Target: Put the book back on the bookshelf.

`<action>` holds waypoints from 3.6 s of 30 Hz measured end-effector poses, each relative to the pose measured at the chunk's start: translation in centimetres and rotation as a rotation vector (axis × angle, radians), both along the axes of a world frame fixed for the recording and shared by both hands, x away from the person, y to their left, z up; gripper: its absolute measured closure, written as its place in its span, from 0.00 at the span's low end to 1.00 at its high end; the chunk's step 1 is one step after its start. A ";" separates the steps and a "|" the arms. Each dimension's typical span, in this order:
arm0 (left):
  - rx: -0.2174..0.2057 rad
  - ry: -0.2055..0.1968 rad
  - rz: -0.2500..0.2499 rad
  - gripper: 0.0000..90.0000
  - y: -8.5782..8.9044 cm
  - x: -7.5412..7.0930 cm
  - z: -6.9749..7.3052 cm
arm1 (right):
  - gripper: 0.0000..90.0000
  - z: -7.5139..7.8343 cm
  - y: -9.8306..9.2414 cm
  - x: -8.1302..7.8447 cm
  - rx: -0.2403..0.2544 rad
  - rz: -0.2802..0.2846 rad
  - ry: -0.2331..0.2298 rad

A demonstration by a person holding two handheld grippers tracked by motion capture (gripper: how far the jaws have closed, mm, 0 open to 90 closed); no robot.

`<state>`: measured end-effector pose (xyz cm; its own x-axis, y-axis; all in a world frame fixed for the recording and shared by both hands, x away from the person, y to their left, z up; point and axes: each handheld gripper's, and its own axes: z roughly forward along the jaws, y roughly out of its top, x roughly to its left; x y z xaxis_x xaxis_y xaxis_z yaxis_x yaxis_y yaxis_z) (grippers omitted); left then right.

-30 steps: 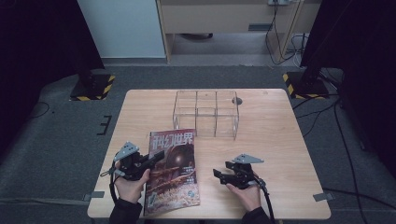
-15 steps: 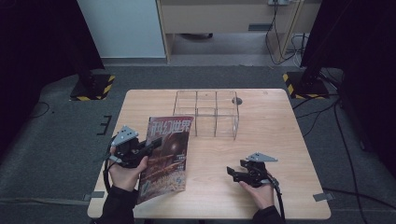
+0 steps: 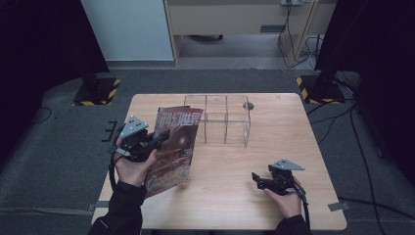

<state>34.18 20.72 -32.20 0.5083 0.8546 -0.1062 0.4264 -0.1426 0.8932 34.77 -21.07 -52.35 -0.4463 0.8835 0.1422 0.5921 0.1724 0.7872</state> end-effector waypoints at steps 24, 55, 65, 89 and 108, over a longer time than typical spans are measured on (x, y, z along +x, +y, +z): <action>-0.022 -0.075 0.066 0.93 -2.1 4.3 3.5 | 0.12 -1.3 -3.6 0.4 -0.091 -0.094 0.037; -0.032 -0.130 0.165 0.93 -3.0 9.4 3.7 | 0.11 -1.4 -3.4 0.5 -0.169 -0.090 0.050; -0.058 -0.148 0.199 0.93 -3.5 11.0 2.5 | 0.11 -1.4 -3.4 0.5 -0.169 -0.090 0.050; -0.087 -0.172 0.256 0.93 -5.4 12.8 -3.2 | 0.11 -1.4 -3.4 0.5 -0.169 -0.090 0.049; -0.183 -0.180 0.262 0.93 -3.7 11.5 -6.0 | 0.11 -1.4 -3.4 0.5 -0.169 -0.091 0.048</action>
